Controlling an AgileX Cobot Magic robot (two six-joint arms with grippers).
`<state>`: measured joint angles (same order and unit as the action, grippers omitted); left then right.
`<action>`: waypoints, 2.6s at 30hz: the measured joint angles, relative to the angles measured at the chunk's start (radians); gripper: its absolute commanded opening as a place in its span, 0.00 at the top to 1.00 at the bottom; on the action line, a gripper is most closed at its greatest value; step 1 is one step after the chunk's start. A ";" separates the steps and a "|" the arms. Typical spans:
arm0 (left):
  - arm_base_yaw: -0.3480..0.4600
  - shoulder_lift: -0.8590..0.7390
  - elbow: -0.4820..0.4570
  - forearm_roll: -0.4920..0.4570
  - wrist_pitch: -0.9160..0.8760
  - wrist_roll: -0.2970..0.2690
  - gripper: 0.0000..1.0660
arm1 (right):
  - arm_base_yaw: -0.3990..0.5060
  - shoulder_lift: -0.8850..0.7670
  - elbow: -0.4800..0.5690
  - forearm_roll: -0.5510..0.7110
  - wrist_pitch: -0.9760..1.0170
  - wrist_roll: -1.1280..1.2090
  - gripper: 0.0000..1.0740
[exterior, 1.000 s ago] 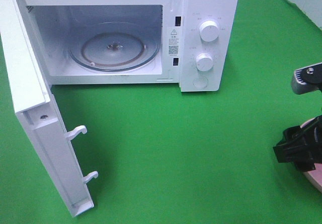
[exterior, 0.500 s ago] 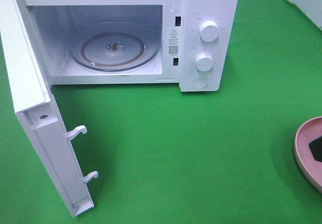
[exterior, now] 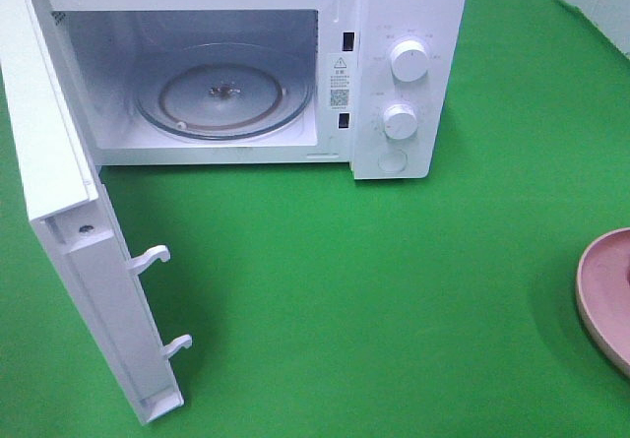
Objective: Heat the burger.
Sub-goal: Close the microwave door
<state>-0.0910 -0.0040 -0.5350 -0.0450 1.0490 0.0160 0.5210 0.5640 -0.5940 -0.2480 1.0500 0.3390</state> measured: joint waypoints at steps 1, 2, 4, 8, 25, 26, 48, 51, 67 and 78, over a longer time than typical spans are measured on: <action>0.000 0.000 0.000 0.000 0.000 0.000 0.08 | 0.000 -0.038 0.000 0.000 0.007 -0.003 0.29; 0.000 0.000 0.000 0.000 0.000 0.000 0.08 | 0.000 -0.038 0.000 0.000 0.007 -0.003 0.29; 0.000 0.000 0.000 0.000 0.000 0.000 0.08 | -0.022 -0.079 0.000 0.003 0.007 -0.015 0.29; 0.000 0.000 0.000 0.000 0.000 0.000 0.08 | -0.114 -0.151 0.017 0.030 0.005 -0.085 0.29; 0.000 0.000 0.000 0.000 0.000 0.000 0.08 | -0.404 -0.474 0.101 0.177 -0.080 -0.290 0.29; 0.000 0.000 0.000 0.000 0.000 0.000 0.08 | -0.407 -0.504 0.101 0.177 -0.081 -0.290 0.29; 0.000 0.000 0.000 0.000 0.000 0.000 0.08 | -0.407 -0.567 0.101 0.179 -0.081 -0.292 0.29; 0.000 0.000 0.000 0.000 0.000 0.000 0.08 | -0.407 -0.567 0.101 0.179 -0.081 -0.292 0.29; 0.000 0.000 0.000 0.000 0.000 0.000 0.08 | -0.407 -0.567 0.101 0.180 -0.081 -0.292 0.29; 0.000 0.000 0.000 0.000 0.000 0.000 0.08 | -0.407 -0.567 0.101 0.180 -0.081 -0.292 0.29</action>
<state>-0.0910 -0.0040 -0.5350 -0.0450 1.0490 0.0160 0.1140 -0.0030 -0.4930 -0.0680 0.9690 0.0470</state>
